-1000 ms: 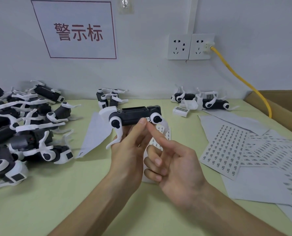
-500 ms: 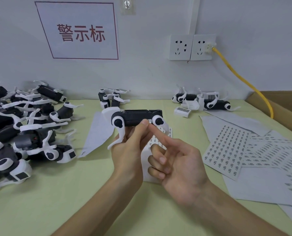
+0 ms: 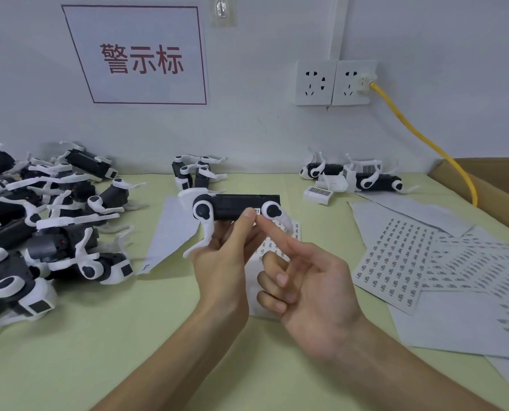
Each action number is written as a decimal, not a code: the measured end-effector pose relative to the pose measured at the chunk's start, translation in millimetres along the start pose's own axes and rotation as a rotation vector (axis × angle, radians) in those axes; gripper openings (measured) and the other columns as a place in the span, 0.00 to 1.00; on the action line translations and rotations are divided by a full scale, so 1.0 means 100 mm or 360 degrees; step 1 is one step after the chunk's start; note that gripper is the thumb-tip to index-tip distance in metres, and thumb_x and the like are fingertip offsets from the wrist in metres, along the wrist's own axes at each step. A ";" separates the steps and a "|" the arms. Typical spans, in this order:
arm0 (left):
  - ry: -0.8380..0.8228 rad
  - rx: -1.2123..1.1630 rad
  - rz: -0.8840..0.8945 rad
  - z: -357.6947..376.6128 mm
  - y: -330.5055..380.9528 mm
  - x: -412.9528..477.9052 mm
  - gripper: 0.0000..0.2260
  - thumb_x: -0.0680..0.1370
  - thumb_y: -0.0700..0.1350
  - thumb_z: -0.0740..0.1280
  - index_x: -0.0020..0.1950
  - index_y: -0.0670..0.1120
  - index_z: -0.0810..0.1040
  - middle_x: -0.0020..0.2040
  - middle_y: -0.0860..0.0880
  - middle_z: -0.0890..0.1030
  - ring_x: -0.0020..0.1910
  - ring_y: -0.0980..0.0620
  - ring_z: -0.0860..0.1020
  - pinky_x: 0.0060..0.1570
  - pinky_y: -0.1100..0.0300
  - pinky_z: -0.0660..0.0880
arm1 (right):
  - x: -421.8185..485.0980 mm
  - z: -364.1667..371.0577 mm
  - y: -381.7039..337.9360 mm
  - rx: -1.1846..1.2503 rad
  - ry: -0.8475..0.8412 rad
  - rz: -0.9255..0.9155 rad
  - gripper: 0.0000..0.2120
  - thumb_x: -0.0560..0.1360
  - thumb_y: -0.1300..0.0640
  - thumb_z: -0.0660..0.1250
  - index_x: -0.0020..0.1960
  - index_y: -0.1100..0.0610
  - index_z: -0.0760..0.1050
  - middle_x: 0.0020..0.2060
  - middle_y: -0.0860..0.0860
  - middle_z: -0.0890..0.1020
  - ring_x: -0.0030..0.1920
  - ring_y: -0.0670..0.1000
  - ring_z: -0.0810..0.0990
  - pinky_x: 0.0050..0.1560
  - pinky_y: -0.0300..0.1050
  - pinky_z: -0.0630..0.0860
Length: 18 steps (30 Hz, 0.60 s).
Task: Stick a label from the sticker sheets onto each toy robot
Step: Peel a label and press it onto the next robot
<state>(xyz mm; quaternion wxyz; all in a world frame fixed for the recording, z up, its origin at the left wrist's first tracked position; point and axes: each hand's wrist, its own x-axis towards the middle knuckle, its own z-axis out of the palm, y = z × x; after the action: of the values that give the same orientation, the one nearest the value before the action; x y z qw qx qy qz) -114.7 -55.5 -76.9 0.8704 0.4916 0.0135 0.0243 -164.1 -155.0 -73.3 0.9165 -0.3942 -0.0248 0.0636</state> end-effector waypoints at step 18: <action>-0.0168 0.0048 0.0029 0.01 0.00 0.04 0.11 0.81 0.48 0.71 0.54 0.40 0.84 0.53 0.43 0.87 0.52 0.47 0.87 0.50 0.62 0.82 | 0.03 -0.05 -0.12 -0.1228 0.0556 -0.0905 0.16 0.76 0.48 0.71 0.63 0.37 0.80 0.54 0.39 0.79 0.53 0.39 0.80 0.50 0.30 0.74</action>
<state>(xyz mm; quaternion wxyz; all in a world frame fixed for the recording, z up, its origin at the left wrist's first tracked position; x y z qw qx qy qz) -111.0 -56.4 -76.1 0.8620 0.5055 -0.0366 0.0060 -159.7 -166.1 -67.8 0.6757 -0.6863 0.0008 -0.2690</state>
